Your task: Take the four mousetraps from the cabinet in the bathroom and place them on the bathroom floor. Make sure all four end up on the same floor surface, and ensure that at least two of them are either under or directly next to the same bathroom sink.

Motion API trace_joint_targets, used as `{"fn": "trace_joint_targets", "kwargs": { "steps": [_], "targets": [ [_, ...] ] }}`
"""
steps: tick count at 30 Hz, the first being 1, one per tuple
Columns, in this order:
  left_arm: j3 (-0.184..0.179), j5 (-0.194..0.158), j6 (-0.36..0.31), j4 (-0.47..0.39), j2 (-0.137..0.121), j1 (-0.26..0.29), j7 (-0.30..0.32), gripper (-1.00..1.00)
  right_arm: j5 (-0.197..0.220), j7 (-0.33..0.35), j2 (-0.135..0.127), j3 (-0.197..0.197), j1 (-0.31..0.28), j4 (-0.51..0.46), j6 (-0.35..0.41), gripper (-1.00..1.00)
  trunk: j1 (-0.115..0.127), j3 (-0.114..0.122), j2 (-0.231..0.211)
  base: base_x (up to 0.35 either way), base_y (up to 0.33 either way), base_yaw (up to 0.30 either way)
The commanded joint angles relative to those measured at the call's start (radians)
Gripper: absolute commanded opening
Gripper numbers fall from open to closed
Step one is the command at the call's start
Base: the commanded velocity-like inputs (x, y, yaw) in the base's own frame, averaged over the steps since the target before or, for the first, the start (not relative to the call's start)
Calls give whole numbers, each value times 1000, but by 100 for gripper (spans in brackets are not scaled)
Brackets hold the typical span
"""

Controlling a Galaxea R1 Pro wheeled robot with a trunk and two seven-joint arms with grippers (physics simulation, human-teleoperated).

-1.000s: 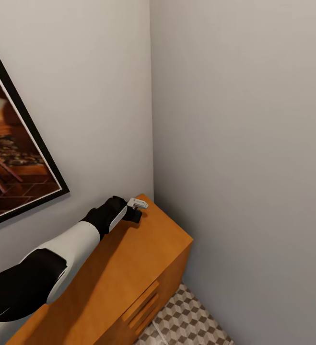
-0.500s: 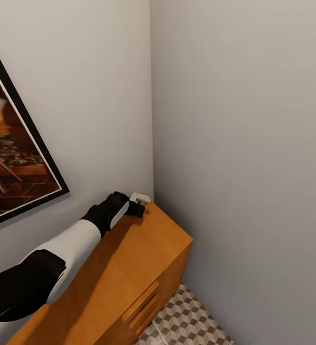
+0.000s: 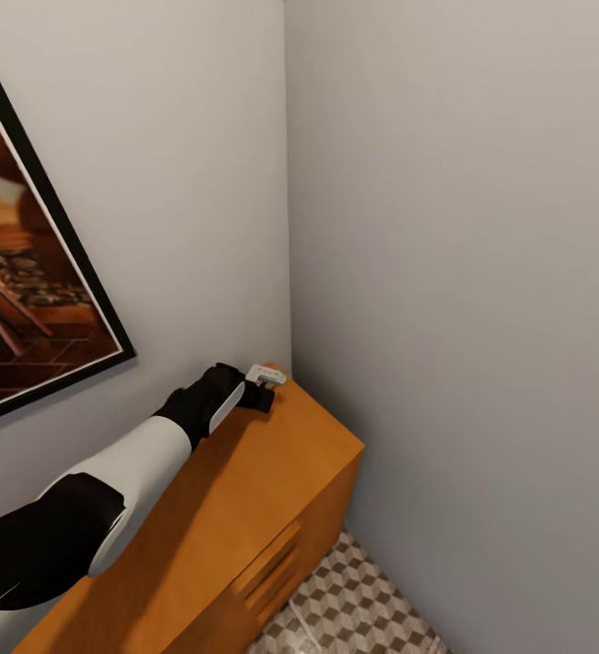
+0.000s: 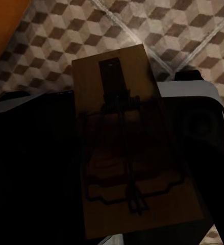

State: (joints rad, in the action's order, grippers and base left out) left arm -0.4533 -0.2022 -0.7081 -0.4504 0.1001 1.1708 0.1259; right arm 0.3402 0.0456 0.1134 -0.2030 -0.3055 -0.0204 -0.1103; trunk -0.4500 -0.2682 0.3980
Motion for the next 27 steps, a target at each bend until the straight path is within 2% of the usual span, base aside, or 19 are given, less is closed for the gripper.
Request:
{"fn": "trace_joint_targets", "kwargs": {
  "steps": [1,13,27],
  "targets": [
    [-7,-7,-4,-1,-2,1,-2,-100,11,3,0,-7,-1,2,-5,-100,0,-2,2,-300,0,0],
    [-7,-6,-4,1,-3,1,-2,-100,11,3,0,-7,-1,2,-5,-100,0,-2,2,-325,-8,0],
    [-8,-7,-4,2,-3,1,-1,-100,11,3,0,-7,-1,2,-5,-100,0,-2,2,-328,-113,0]
  ]
}}
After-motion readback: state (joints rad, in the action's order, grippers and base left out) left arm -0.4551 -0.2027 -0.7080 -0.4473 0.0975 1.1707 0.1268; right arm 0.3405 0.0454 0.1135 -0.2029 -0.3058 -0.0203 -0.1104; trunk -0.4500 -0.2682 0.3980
